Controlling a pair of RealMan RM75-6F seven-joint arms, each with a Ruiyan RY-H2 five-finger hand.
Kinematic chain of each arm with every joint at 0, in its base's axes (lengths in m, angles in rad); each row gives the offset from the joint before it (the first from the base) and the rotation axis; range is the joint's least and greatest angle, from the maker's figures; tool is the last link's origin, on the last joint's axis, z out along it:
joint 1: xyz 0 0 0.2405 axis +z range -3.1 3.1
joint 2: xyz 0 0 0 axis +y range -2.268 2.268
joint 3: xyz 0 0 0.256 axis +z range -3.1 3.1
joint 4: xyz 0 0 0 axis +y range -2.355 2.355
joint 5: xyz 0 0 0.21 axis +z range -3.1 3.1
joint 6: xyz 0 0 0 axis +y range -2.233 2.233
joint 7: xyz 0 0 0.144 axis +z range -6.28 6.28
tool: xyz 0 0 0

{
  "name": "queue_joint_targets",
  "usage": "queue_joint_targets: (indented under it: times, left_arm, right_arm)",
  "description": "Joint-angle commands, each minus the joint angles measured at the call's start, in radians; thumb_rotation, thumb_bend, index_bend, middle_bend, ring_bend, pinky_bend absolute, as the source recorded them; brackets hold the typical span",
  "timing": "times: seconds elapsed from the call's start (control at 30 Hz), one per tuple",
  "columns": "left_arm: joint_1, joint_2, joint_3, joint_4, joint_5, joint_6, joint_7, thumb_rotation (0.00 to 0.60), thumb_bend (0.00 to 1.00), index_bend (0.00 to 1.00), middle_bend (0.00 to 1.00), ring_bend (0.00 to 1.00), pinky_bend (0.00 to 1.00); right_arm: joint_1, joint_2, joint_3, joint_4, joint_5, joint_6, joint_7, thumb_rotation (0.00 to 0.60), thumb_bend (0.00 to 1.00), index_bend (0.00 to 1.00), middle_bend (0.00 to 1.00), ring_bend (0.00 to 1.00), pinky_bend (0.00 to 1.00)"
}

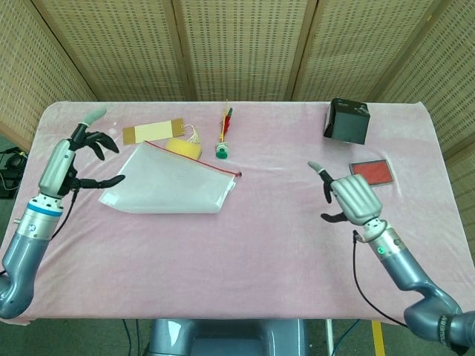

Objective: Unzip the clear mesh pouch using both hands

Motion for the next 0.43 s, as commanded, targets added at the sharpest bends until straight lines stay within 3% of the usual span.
queue_joint_targets:
  times: [0.03,0.07,0.13,0.43]
  left_arm:
    - [0.089,0.049,0.062,-0.02,0.007,0.076,0.177,0.6,0.0,0.0,0.0,0.0,0.0]
    - [0.11,0.054,0.075,-0.027,0.0,0.093,0.225,0.6,0.0,0.0,0.0,0.0,0.0]
    - [0.145,0.059,0.096,-0.044,-0.015,0.119,0.307,0.6,0.0,0.0,0.0,0.0,0.0]
    - [0.288,0.071,0.202,-0.125,-0.032,0.216,0.554,0.6,0.0,0.0,0.0,0.0,0.0]
  right_arm:
    - [-0.097,0.019,-0.029,0.035,-0.043,0.117,-0.017,0.6,0.0,0.0,0.07,0.08,0.2]
    - [-0.117,0.019,-0.031,0.037,-0.042,0.146,-0.034,0.6,0.0,0.0,0.01,0.01,0.08]
    - [-0.152,0.013,-0.031,0.037,-0.043,0.201,-0.054,0.6,0.0,0.0,0.0,0.0,0.01]
    - [-0.3,-0.022,-0.067,0.068,-0.109,0.398,-0.031,0.6,0.0,0.0,0.0,0.0,0.0]
